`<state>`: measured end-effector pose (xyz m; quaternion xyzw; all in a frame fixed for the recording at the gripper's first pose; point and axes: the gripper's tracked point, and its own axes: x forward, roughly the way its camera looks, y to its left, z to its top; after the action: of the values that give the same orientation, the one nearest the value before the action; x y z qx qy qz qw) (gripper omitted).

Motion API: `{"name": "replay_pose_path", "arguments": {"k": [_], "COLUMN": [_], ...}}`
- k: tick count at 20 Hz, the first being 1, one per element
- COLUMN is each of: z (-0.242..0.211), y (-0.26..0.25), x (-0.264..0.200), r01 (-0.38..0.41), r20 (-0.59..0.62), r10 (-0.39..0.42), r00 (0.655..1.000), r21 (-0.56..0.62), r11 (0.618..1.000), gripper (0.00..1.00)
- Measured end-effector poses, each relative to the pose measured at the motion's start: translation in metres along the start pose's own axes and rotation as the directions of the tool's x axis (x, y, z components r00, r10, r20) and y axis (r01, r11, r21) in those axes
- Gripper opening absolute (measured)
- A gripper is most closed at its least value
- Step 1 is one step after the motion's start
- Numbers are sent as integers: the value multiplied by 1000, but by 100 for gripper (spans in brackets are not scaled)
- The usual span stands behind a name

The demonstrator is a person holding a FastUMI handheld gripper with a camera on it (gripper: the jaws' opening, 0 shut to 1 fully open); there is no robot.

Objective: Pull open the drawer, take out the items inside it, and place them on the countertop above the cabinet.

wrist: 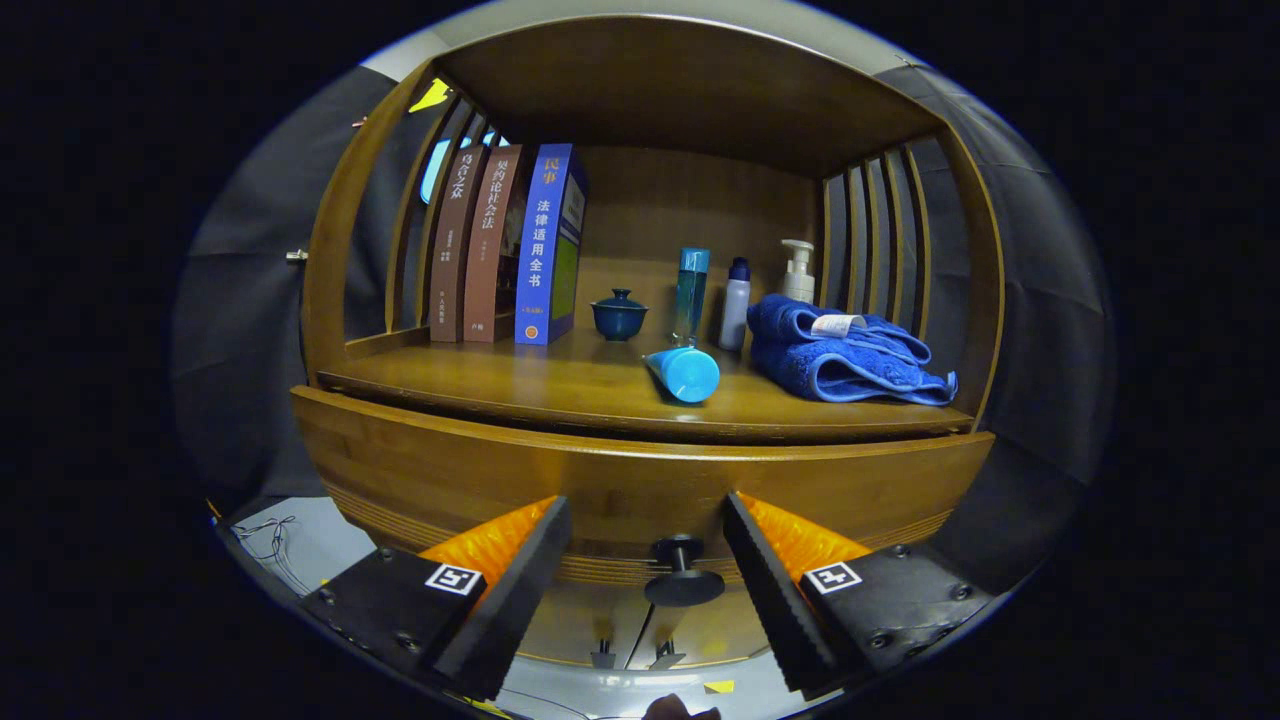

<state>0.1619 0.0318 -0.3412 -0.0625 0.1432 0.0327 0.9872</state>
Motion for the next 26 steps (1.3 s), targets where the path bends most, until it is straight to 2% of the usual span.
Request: {"name": "replay_pose_path", "arguments": {"k": [8, 12, 17, 26], "z": [2, 26, 92, 241], "y": [0, 4, 4, -5], "x": [5, -10, -45, -125], "r01": [13, -6, -33, -104], "r20": [-2, 37, 108, 234], "r10": [-13, 7, 32, 64], "r00": [1000, 999, 994, 970], "r21": [-21, -7, 10, 164], "r11": [1000, 1000, 999, 981], "gripper": [100, 100, 100, 99]}}
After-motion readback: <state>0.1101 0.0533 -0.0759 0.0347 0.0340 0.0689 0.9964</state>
